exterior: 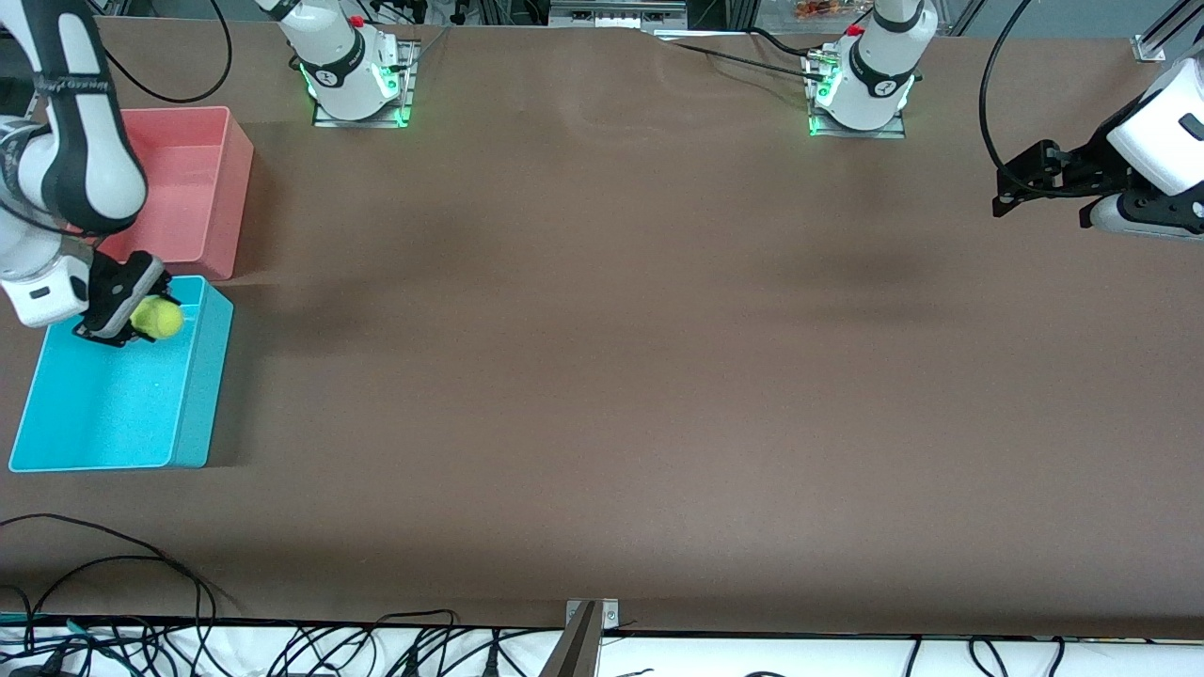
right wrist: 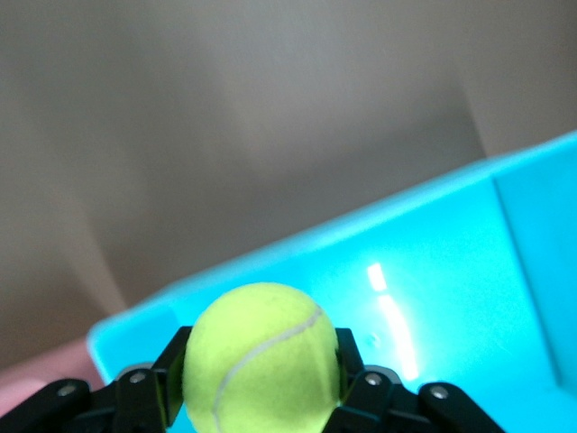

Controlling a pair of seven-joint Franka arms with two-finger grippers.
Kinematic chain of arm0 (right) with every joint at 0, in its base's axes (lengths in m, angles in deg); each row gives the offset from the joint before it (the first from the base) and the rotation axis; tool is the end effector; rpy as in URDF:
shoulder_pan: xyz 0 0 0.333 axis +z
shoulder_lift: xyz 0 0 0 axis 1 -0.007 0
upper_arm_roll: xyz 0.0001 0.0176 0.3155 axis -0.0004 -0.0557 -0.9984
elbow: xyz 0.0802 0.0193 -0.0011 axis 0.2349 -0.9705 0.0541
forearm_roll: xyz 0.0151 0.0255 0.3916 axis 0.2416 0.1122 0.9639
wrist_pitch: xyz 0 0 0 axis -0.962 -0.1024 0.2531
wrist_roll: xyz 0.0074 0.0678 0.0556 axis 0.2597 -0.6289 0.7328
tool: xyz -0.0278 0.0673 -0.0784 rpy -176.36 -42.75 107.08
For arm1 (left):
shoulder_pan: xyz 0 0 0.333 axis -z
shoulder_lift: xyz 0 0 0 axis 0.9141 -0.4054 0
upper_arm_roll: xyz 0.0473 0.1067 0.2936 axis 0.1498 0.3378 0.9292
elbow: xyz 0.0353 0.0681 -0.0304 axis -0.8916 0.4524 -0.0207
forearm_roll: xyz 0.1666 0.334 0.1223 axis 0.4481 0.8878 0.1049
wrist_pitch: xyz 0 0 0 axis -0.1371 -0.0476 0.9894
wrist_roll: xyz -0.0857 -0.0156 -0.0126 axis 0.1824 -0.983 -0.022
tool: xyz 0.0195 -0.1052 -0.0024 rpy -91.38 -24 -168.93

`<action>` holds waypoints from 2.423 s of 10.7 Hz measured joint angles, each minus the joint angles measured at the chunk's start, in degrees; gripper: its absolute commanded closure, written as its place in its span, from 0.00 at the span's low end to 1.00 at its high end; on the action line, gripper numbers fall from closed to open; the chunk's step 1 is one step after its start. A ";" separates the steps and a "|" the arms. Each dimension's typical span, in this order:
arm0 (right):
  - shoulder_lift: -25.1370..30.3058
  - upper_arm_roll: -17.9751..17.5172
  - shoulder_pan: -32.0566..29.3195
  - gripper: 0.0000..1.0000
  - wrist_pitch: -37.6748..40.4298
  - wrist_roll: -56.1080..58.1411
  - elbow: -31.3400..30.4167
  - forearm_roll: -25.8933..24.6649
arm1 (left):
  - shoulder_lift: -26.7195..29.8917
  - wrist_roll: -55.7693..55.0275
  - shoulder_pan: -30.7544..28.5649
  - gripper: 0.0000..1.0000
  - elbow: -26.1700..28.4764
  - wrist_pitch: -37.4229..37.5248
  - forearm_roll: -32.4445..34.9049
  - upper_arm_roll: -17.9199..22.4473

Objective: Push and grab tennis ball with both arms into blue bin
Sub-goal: 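Carry the ball with the right gripper over the blue bin, then open the right gripper to drop the ball into the bin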

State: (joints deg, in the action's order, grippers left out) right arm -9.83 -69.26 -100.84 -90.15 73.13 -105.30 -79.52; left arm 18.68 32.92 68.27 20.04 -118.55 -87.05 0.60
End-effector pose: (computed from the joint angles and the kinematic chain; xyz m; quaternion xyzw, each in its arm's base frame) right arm 0.5556 -0.1781 0.3215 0.8164 0.5766 0.0261 0.0164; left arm 0.5525 -0.0491 0.6442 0.9979 -0.0494 -0.0382 0.0141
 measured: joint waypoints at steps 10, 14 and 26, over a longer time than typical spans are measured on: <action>-17.23 4.30 -2.31 0.17 -1.21 10.38 8.64 2.80 | 0.01 -0.06 0.30 0.00 0.00 0.00 0.01 -0.53; -18.47 4.65 -2.46 0.00 -2.21 11.28 8.97 3.55 | 0.02 -0.99 0.71 0.00 -0.01 0.00 0.01 -0.56; 11.09 1.80 7.23 0.00 18.22 -11.83 4.63 4.00 | 0.02 -1.62 0.84 0.00 -0.03 0.00 0.25 -0.26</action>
State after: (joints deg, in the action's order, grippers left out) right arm 1.25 -67.46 -93.61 -71.93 61.30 -100.67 -75.52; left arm 18.71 31.30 69.11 20.00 -118.55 -86.80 0.34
